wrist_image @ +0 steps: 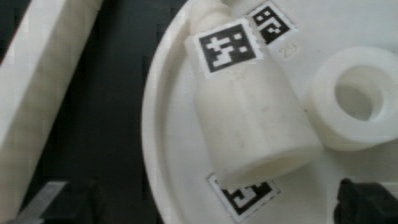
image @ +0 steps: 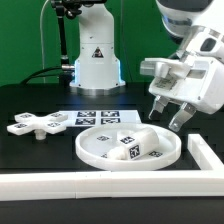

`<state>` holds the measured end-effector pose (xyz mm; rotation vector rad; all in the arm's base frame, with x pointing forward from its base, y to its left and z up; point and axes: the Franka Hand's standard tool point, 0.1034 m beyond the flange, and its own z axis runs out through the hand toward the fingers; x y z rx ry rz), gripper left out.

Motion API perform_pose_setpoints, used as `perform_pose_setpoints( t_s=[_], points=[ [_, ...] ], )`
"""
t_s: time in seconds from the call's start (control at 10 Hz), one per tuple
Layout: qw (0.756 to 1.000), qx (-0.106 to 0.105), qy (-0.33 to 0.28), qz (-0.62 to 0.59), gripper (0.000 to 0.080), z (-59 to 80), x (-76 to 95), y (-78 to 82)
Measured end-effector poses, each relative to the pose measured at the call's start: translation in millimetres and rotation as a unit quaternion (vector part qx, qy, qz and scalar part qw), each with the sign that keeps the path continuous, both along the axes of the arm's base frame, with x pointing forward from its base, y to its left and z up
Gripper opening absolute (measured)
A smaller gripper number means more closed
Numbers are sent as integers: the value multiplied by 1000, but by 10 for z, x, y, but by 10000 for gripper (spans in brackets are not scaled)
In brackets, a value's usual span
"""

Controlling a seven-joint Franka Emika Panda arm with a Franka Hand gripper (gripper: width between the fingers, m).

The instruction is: Assemble round table

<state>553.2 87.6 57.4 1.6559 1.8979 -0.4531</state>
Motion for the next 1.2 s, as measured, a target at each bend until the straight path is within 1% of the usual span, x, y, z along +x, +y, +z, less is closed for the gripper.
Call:
perform_pose_setpoints(
  t_s=[0.1,0.2,0.3,0.4,0.5,0.7,1.0,1.2],
  points=[
    [1000,-19,7,2,649,-26,-5,-17],
    [998,-49,21,11,649,-58,32,-129],
    [997,-72,28,12,649,-72,89,-223],
    [993,-109,33,10,649,-70,106,-277],
    [990,-134,38,9,649,-89,139,-296],
    [990,-136,36,8,649,-97,172,-302],
    [989,-140,42,6,649,-188,120,-350],
    [989,-139,44,8,649,-241,81,-304]
  ],
)
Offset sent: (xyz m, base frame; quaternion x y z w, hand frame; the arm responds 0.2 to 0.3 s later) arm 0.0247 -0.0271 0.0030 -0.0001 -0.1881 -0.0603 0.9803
